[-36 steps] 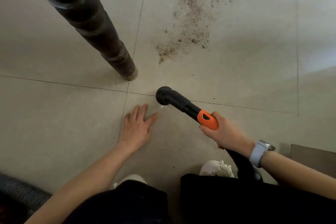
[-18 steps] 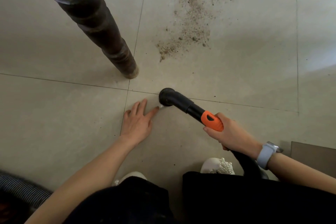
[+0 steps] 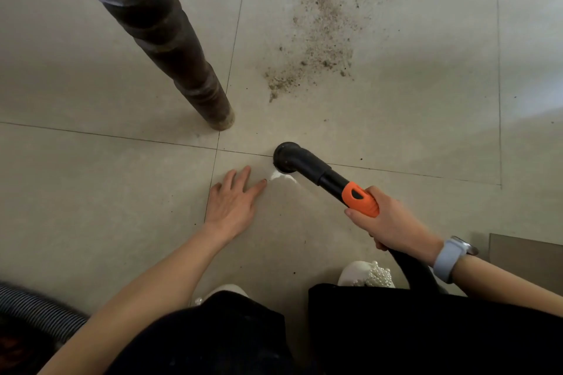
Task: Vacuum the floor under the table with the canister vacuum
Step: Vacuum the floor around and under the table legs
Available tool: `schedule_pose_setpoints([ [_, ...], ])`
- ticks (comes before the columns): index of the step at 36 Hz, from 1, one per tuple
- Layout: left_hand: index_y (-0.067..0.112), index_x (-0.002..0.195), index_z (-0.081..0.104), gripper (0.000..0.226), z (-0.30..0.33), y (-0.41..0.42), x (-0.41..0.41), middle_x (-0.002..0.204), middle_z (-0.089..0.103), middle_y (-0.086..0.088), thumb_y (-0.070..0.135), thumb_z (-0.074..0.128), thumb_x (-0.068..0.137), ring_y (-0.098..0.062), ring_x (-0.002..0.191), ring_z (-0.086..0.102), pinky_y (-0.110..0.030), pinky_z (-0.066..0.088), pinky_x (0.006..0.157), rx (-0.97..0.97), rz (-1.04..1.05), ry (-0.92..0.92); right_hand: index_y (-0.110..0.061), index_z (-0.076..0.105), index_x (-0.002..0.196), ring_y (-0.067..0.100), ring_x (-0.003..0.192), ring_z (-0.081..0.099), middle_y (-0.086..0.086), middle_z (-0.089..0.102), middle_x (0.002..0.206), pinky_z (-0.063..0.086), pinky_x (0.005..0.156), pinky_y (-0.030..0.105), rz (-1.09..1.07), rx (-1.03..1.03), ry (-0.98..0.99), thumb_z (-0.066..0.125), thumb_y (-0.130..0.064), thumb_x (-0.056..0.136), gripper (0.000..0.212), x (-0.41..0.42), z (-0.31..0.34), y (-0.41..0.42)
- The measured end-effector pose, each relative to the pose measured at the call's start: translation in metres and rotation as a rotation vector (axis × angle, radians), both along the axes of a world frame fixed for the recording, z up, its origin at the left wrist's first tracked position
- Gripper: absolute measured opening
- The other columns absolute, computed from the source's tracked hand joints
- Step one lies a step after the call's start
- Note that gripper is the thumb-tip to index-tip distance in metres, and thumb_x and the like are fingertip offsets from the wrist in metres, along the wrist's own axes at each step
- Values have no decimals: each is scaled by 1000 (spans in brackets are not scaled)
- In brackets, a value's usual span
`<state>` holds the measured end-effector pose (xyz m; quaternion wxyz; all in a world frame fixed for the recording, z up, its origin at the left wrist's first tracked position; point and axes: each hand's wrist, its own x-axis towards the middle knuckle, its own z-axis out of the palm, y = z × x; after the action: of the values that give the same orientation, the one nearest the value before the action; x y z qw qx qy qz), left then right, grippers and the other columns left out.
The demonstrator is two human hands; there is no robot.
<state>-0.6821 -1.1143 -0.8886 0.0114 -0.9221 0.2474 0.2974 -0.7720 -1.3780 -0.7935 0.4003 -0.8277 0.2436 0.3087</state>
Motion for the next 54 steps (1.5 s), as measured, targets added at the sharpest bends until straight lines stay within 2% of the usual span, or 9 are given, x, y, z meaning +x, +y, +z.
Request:
schedule_pose_setpoints([
  [7,36,151,13,58,-4,17,-12,161,-3,-2,27,37,99,-26,148,-7,-44,9,118,21,-38,-23,-19,47,97,14,38,53,2,58,70,46,40,26,185,36,66,65,-37,86,28,-9,-3,19],
  [12,42,150,9,56,-1,16,-10,161,-3,-6,30,31,100,-29,147,-5,-47,11,117,21,-56,-7,-22,48,93,16,37,57,1,60,64,47,42,28,63,-96,-15,62,-41,86,25,3,-4,5],
  [21,41,151,6,56,-3,18,-10,161,0,-6,35,32,101,-28,148,-2,-46,14,116,25,-57,-45,-21,47,91,7,29,48,2,56,67,43,37,26,131,24,31,63,-38,85,24,4,-11,22],
  [29,28,153,14,55,-1,24,4,161,2,-6,31,32,101,-27,147,1,-45,19,115,6,109,-24,-16,46,93,26,44,61,4,59,64,49,45,31,-105,-167,-138,58,-43,86,31,54,-12,-5],
  [38,25,152,16,59,-2,34,5,159,7,-10,26,39,98,-29,146,5,-46,23,114,10,202,-50,-25,38,99,9,50,50,-5,53,73,41,47,26,353,-77,-17,58,-48,87,32,51,-21,58],
  [41,25,152,16,58,-1,39,4,160,4,-9,29,36,98,-28,147,2,-46,20,115,8,229,-32,-23,44,98,16,49,55,0,60,74,53,51,32,200,-73,-34,59,-49,85,32,57,-23,38],
  [44,25,152,18,56,-1,40,5,160,5,-9,30,35,99,-28,147,2,-47,20,115,-8,233,-24,-21,48,96,16,38,55,0,60,66,47,42,27,32,-107,-79,60,-47,85,31,61,-23,15],
  [48,22,152,18,57,-1,36,8,160,3,-10,30,37,99,-29,147,1,-47,20,115,-19,224,-10,-20,48,94,23,47,62,3,62,67,55,55,37,-96,-229,-111,58,-49,83,33,55,-23,-6],
  [54,23,153,12,61,2,3,15,160,-1,-11,36,37,98,-31,146,-1,-47,18,115,24,169,26,-19,47,96,21,55,58,1,59,73,53,56,36,-33,-175,-50,61,-43,85,29,29,-13,4],
])
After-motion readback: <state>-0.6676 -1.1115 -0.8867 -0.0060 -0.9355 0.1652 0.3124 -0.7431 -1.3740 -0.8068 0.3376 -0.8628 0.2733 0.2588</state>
